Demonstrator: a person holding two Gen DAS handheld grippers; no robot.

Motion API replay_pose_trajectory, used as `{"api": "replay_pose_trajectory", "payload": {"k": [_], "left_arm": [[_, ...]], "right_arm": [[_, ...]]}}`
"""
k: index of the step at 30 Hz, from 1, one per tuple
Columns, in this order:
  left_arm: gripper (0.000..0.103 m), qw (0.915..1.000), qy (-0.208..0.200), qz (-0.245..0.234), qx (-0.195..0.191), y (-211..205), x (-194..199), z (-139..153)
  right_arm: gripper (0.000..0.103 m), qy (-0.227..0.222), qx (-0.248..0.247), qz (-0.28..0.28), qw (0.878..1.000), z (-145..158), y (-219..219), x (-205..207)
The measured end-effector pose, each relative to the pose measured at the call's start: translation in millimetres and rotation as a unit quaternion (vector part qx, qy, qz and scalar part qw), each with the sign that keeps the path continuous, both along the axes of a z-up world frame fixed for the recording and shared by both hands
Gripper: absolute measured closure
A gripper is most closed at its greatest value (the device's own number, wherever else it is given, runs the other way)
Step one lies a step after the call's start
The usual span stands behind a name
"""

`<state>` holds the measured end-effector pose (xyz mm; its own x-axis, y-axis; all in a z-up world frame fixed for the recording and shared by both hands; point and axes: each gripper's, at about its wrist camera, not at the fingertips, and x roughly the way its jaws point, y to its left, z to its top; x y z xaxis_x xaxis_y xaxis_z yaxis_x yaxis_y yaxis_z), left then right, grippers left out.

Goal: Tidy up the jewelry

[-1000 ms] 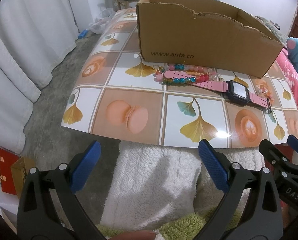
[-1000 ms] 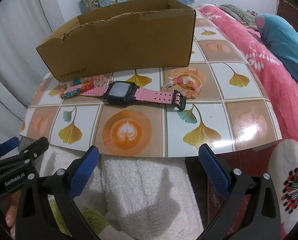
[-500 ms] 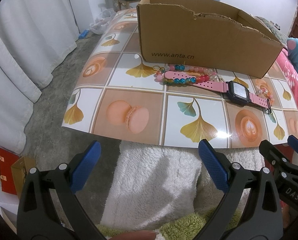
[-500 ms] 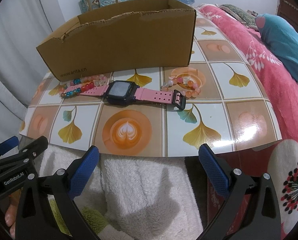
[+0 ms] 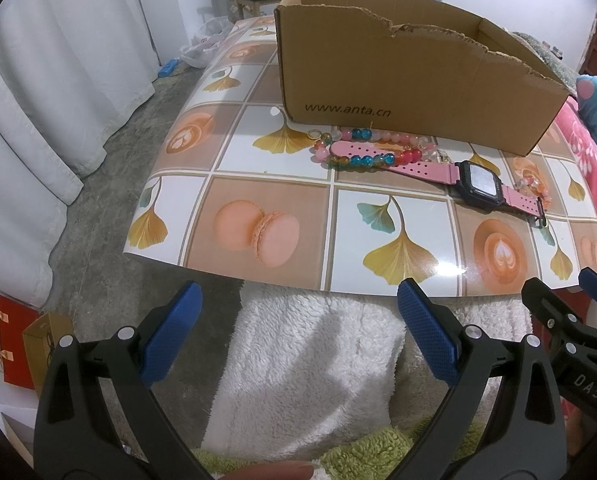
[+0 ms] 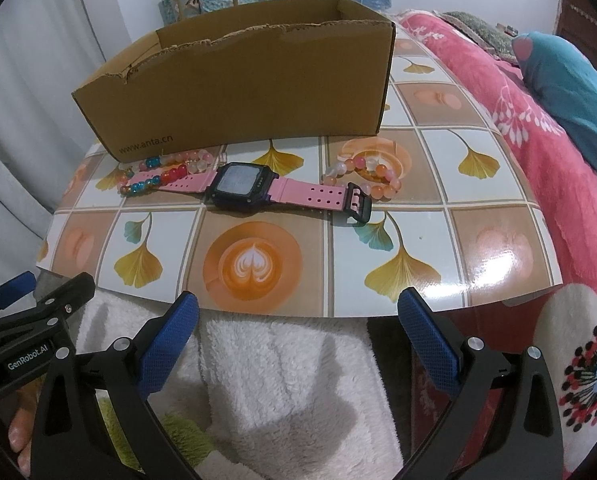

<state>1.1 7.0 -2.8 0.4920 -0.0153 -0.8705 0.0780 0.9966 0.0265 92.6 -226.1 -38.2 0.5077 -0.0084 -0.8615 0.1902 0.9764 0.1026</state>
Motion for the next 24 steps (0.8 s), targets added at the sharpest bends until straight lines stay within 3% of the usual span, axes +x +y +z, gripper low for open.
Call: {"api": "replay_pose_trajectory", "payload": {"k": [24], "left_arm": [[0.008, 1.0, 0.005, -0.006, -0.001, 1.3, -1.5, -5.2]], "right_arm": [[0.006, 0.0, -0.009, -0.007, 1.0, 0.6, -1.6, 0.4]]}}
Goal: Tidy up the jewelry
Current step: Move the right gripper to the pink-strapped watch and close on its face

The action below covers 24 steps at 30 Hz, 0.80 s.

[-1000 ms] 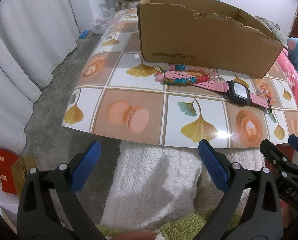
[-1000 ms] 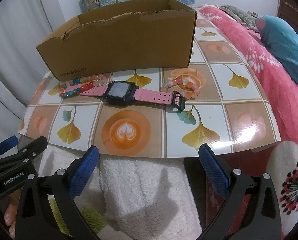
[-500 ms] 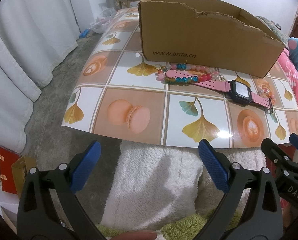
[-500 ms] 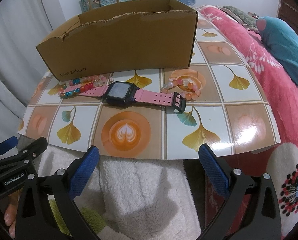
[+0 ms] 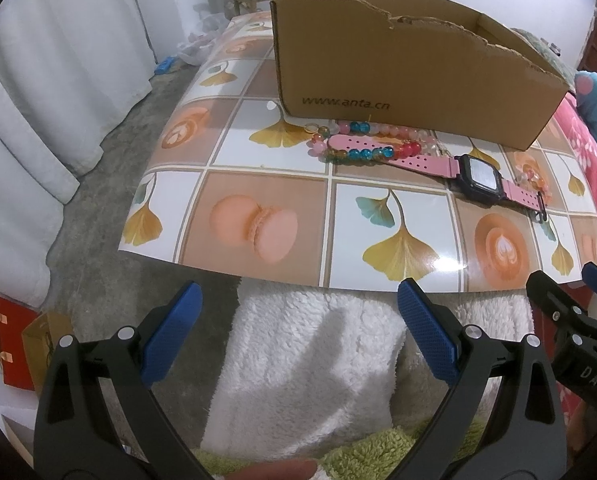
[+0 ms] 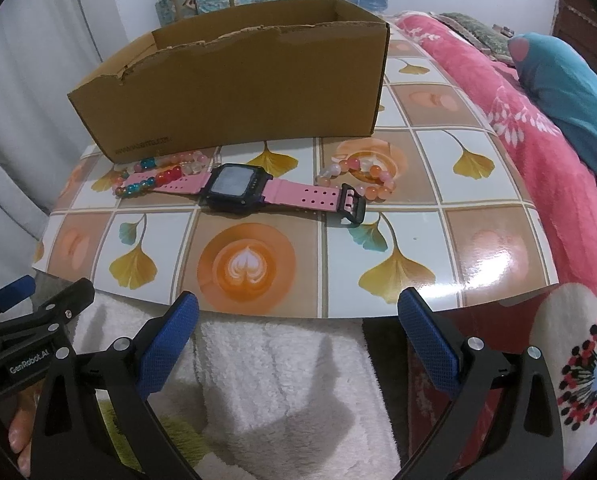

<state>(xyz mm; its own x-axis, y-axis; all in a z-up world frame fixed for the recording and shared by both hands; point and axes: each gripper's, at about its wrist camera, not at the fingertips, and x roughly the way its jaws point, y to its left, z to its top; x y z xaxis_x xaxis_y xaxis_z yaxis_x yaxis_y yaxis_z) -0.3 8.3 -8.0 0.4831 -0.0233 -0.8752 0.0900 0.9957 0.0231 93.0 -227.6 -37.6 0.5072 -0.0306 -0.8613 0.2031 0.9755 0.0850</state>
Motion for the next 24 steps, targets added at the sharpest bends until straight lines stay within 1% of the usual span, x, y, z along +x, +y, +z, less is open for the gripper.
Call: {"api": "replay_pose_trajectory", "payload": {"k": [9, 13, 17, 20, 21, 24], "left_arm": [[0.008, 1.0, 0.005, -0.005, 0.003, -2, 4, -6], [0.008, 0.9999, 0.006, -0.011, -0.001, -3, 7, -8], [0.008, 0.9996, -0.002, -0.026, -0.008, -5, 14, -11], [0.008, 0.9963, -0.022, -0.071, -0.043, -9, 18, -12], [0.008, 0.9954, -0.027, -0.076, -0.052, -9, 18, -11], [0.008, 0.9893, -0.05, -0.093, -0.1, -8, 21, -8]], "right_arm": [[0.006, -0.007, -0.003, -0.009, 1.0, -2, -8, 3], [0.006, -0.024, 0.0, -0.009, 1.0, -1, -12, 6], [0.006, -0.049, -0.015, 0.003, 0.999, 0, -12, 7], [0.006, -0.073, -0.027, 0.026, 0.997, 3, -10, 6], [0.006, -0.078, -0.032, 0.032, 0.996, 3, -10, 6], [0.006, -0.092, -0.044, 0.05, 0.994, 6, -10, 9]]}}
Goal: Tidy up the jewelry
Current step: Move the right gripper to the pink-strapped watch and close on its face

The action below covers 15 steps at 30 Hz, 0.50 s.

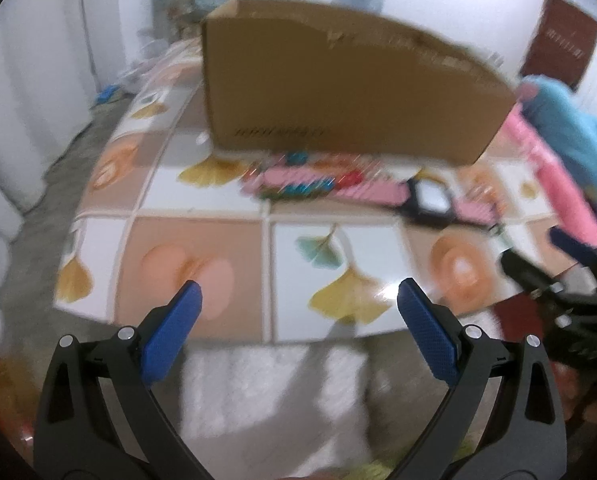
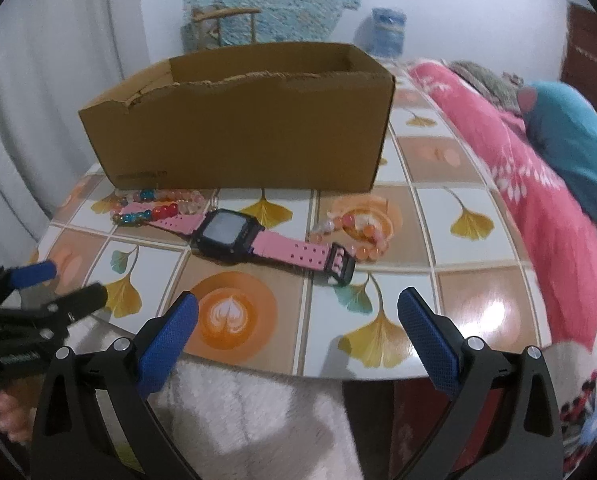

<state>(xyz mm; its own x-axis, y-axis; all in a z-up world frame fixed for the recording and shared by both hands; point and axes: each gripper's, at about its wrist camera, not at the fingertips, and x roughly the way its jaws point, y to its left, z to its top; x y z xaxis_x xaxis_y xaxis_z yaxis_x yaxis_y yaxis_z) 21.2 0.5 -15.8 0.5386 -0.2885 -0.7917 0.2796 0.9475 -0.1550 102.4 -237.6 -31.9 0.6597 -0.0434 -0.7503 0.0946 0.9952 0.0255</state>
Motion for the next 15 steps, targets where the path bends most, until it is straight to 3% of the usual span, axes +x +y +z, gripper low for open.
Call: {"api": "replay_pose_trajectory", "payload": {"k": [5, 11, 15], "left_arm": [[0.008, 0.9995, -0.005, -0.026, -0.018, -8, 16, 4], [0.008, 0.9989, -0.024, -0.025, 0.032, -15, 40, -3], [0.008, 0.9996, -0.016, -0.02, 0.009, -10, 53, -9]], "right_arm": [[0.006, -0.018, -0.015, 0.023, 0.999, 5, -5, 11], [0.006, -0.001, 0.001, 0.09, 0.996, 5, 0, 37], [0.006, 0.017, -0.005, 0.139, 0.99, 2, 14, 54]]}}
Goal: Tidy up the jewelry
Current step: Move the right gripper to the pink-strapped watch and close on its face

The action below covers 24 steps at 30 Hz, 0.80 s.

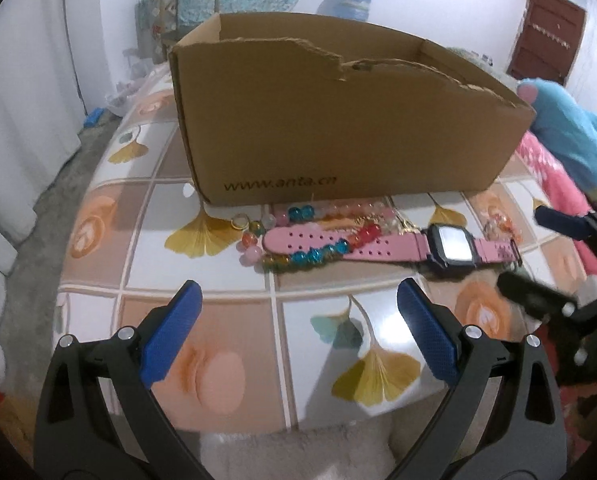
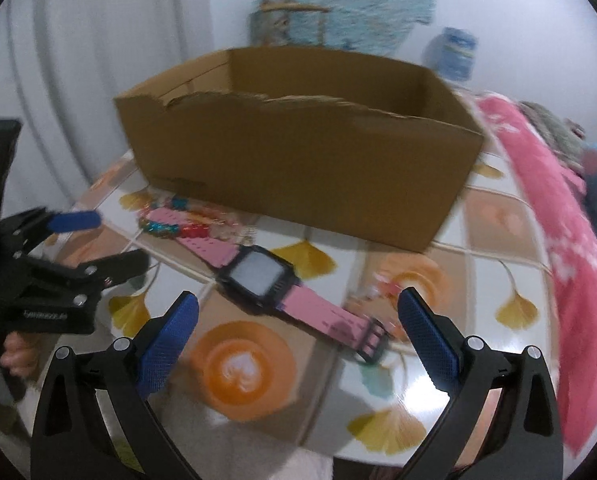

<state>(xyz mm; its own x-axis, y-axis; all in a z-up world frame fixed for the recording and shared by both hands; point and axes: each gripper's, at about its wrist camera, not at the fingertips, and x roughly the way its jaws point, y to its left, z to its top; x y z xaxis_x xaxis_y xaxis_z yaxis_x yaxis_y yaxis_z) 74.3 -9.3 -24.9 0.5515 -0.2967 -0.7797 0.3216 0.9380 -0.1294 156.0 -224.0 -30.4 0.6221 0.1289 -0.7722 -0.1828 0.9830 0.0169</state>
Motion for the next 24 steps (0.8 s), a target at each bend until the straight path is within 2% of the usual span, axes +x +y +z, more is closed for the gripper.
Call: {"api": "replay_pose_trajectory", "payload": {"k": [3, 4, 6, 8, 12, 16, 17, 21, 24], "left_arm": [[0.009, 0.9999, -0.002, -0.006, -0.008, 0, 4, -4], [0.012, 0.9999, -0.005, -0.009, -0.008, 1, 4, -4], [0.023, 0.9998, -0.008, -0.019, -0.004, 0, 9, -4], [0.034, 0.9997, -0.003, -0.024, -0.006, -2, 12, -6], [0.047, 0.9996, 0.003, -0.022, -0.019, 0, 15, -8], [0.061, 0.9998, -0.004, -0.014, -0.009, 2, 17, -9], [0.064, 0.9998, -0.004, -0.014, -0.011, 3, 17, -9], [0.071, 0.9997, -0.002, -0.008, -0.024, 11, 18, -8], [0.072, 0.9994, -0.001, 0.001, -0.035, 25, 18, -8]], "right_arm": [[0.008, 0.011, -0.019, 0.032, 0.999, -3, 7, 11], [0.01, 0.017, -0.025, 0.043, 0.999, -4, 10, 15], [0.013, 0.028, -0.028, 0.056, 0.998, -5, 11, 20], [0.021, 0.043, -0.029, 0.07, 0.996, -7, 12, 25], [0.033, 0.068, -0.04, 0.094, 0.992, -11, 14, 32], [0.045, 0.096, -0.051, 0.118, 0.987, -17, 19, 36], [0.053, 0.105, -0.045, 0.125, 0.986, -17, 21, 37], [0.058, 0.111, -0.062, 0.134, 0.983, -13, 28, 35], [0.064, 0.125, -0.037, 0.128, 0.983, -6, 22, 34]]}}
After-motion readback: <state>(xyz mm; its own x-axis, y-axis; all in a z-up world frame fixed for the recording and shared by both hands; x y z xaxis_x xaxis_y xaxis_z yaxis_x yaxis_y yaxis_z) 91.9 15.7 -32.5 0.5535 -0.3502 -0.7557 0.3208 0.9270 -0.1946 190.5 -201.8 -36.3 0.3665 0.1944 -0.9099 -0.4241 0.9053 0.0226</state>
